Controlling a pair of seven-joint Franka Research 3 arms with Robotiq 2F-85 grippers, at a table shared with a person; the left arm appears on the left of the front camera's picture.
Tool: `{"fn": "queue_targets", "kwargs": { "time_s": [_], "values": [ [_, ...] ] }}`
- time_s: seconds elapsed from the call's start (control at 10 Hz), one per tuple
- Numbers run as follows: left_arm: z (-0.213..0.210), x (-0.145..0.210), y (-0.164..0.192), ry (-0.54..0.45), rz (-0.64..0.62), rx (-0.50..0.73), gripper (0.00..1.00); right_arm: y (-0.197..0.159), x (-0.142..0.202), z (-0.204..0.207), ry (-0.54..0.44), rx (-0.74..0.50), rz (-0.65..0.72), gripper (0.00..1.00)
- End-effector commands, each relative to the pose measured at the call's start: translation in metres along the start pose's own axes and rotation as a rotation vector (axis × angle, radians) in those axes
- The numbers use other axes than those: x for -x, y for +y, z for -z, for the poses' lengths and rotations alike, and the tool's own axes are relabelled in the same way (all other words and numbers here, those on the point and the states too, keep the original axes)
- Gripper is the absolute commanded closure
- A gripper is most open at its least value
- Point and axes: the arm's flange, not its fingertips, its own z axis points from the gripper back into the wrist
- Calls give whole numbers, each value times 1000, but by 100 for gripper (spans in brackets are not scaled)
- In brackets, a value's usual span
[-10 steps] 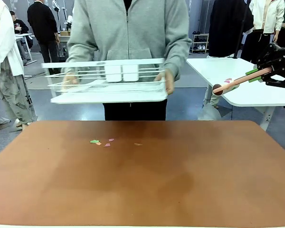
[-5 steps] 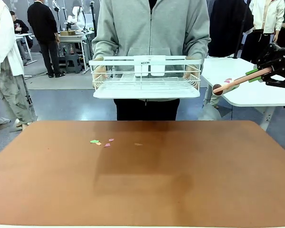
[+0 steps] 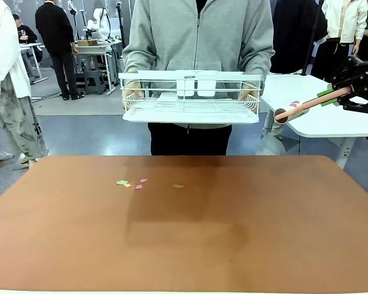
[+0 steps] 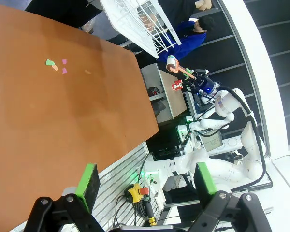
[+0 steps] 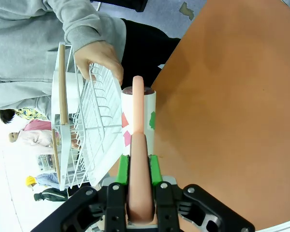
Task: Clean the table.
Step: Clean the table with the Lint Roller when the human lifts the Dish drying rack.
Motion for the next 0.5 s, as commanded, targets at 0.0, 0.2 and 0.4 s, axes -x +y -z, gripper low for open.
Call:
{"fn": "queue_targets", "kwargs": {
  "time_s": [0.0,0.2,0.4],
  "values": [
    [-1,0,-3,-13,20,23,0,1,0,0,-2,-3,1,100],
    [-1,0,-3,-13,20,23,0,1,0,0,-2,-3,1,100],
    [-1,0,-3,-13,20,23,0,15,-5,-17,2,12,-58,79]
  ]
}}
